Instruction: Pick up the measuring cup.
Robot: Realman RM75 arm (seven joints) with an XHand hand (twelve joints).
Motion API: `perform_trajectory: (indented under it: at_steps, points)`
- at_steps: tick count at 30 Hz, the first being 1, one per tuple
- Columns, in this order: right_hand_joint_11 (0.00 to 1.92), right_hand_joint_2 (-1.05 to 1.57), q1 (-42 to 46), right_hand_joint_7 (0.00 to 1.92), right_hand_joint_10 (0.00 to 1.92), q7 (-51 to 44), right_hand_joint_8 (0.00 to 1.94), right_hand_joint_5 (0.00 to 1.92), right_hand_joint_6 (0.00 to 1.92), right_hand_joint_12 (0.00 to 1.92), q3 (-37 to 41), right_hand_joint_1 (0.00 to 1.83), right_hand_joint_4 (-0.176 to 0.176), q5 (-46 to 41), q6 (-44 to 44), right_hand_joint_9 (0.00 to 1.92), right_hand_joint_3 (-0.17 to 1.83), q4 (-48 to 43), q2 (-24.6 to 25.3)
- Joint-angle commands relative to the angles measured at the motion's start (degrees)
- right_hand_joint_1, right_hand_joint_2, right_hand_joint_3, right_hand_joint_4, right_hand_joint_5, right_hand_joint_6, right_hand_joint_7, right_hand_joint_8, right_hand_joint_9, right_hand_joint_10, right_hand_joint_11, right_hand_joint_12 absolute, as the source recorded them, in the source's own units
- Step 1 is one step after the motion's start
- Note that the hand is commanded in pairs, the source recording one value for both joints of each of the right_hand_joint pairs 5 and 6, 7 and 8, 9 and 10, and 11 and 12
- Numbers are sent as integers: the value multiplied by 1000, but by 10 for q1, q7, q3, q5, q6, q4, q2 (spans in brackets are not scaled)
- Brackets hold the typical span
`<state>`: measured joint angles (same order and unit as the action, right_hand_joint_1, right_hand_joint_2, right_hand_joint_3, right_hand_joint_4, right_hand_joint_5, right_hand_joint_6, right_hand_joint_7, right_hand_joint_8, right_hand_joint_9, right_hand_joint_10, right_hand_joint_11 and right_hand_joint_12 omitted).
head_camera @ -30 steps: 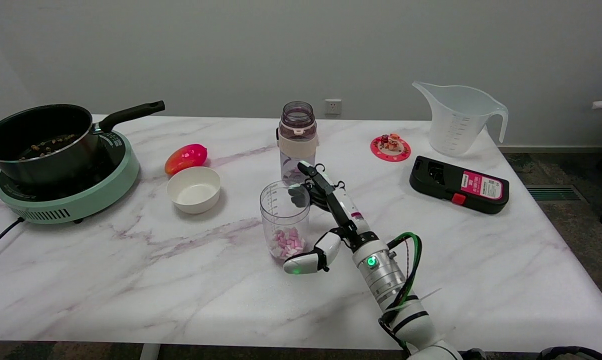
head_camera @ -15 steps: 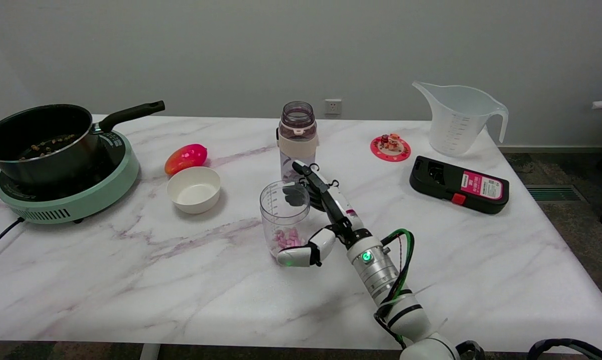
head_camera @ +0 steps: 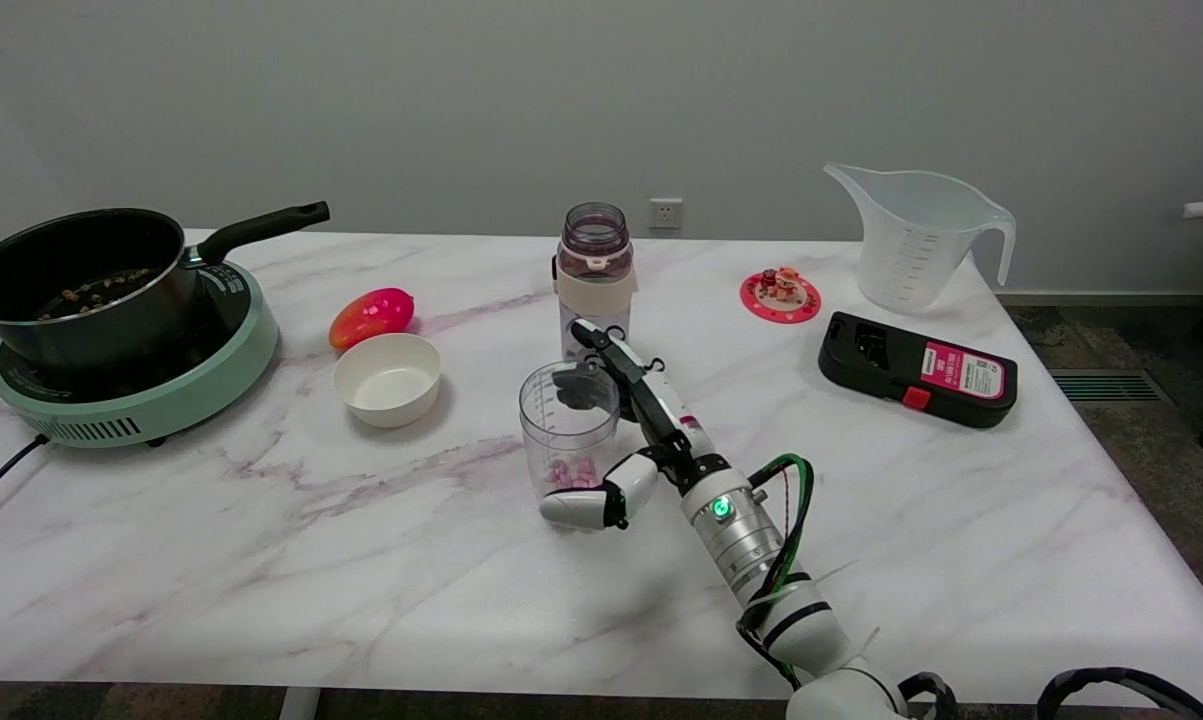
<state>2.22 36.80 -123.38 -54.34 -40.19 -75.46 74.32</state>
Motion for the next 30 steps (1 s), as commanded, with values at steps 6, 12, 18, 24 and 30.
perform_trajectory:
  at_steps: [6,12,18,24,30]
  points:
    - [536,-381,-20,554,595,29,554,202,202,536,-12,1177,0,8,12,595,1016,18,9]
    - [536,-373,-24,554,594,37,554,204,204,536,-14,1180,0,10,12,594,1054,21,9]
    - [536,-354,-26,553,593,39,553,207,207,536,-16,1185,0,10,12,593,1075,23,9]
    - [533,-282,-28,553,591,43,553,210,210,533,-16,1205,0,10,12,591,1080,28,8]
    - [515,-217,-30,558,592,57,558,223,223,515,-16,1239,0,10,12,592,1106,35,8]
